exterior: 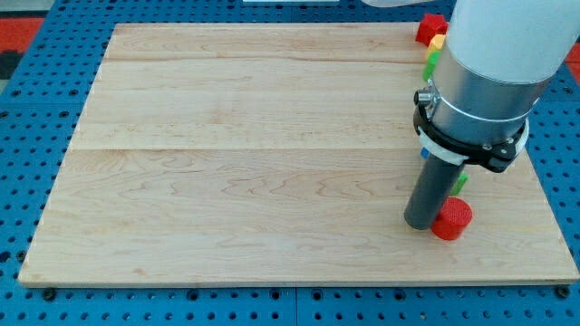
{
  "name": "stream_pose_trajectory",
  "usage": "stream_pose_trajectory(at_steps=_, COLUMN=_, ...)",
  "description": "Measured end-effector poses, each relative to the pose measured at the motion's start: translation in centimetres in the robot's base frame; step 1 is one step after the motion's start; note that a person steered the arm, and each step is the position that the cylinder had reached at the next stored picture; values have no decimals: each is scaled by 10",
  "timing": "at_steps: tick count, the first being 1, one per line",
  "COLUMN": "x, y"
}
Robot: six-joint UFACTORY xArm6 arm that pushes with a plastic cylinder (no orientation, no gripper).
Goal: Move the red circle to the bottom left of the green star
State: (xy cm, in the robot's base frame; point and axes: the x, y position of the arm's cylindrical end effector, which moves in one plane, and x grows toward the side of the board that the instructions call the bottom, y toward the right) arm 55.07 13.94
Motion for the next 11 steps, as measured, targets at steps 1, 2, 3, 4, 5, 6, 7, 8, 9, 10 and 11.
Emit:
stream_pose_trajectory(at_steps=1, x=0, y=0)
stream_pose_trajectory(at_steps=2, x=7, y=-6)
stream_pose_trajectory(at_steps=3, x=47, y=-21)
stream_pose_trajectory(at_steps=4, x=67, y=0)
stream_pose_trajectory(at_steps=5, x=60, y=36)
stream_pose_trajectory(at_steps=6, x=44, y=64)
stream_pose_trajectory(at_steps=7, x=27, y=77)
stream_pose_trajectory(at_steps=8, x=15, y=72)
stream_pose_trajectory(at_steps=9, x=4, y=64)
stream_pose_trajectory(at_steps=10, x=4, y=52)
stream_pose_trajectory(at_steps=11, x=4, y=32)
